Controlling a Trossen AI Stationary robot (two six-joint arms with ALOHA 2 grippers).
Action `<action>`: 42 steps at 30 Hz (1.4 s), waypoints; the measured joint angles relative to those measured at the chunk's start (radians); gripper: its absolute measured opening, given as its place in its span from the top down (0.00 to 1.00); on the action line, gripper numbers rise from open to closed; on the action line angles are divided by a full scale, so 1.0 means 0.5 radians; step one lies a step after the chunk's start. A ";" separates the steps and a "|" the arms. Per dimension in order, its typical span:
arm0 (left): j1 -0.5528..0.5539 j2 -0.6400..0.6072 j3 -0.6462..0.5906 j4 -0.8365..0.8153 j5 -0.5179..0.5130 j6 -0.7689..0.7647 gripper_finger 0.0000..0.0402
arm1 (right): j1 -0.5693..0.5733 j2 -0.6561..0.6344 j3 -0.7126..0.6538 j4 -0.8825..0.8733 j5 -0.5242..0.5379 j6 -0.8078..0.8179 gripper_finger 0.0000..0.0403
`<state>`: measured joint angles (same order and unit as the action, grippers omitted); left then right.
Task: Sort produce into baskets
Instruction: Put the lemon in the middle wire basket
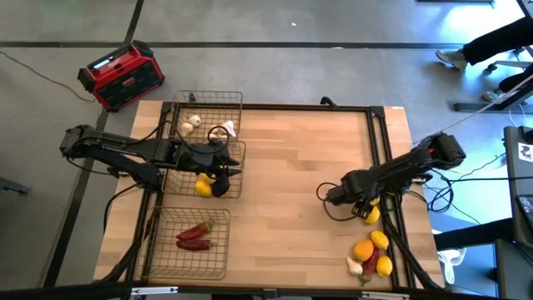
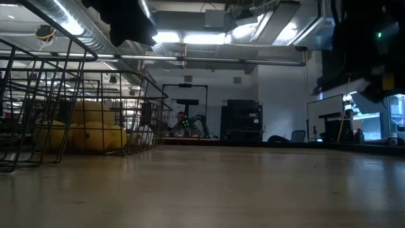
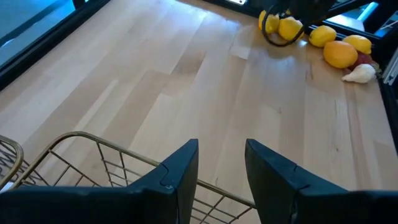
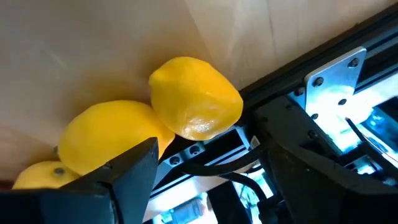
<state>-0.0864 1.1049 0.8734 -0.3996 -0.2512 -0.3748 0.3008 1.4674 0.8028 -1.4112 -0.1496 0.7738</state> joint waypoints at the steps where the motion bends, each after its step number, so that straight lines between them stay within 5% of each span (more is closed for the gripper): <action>1: 0.000 0.000 0.000 -0.001 0.000 0.000 0.68 | 0.000 0.039 0.000 0.000 0.000 0.000 0.25; 21: 0.000 0.000 0.000 -0.001 0.001 0.030 0.68 | 0.000 0.734 0.035 0.196 0.021 -0.460 0.25; 26: 0.000 0.000 0.000 0.000 0.001 0.030 0.68 | 0.000 0.740 0.035 0.218 0.068 -0.465 0.33; 34: 0.000 0.000 0.000 0.000 0.001 0.021 0.68 | 0.000 0.701 0.043 0.197 0.161 -0.528 0.65; 42: 0.000 0.000 0.000 -0.002 0.001 -0.034 0.68 | 0.000 0.436 0.247 0.207 0.562 -0.515 0.61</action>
<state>-0.0864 1.1049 0.8734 -0.4007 -0.2508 -0.3917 0.3008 1.6854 0.9265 -1.3079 0.1316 0.5164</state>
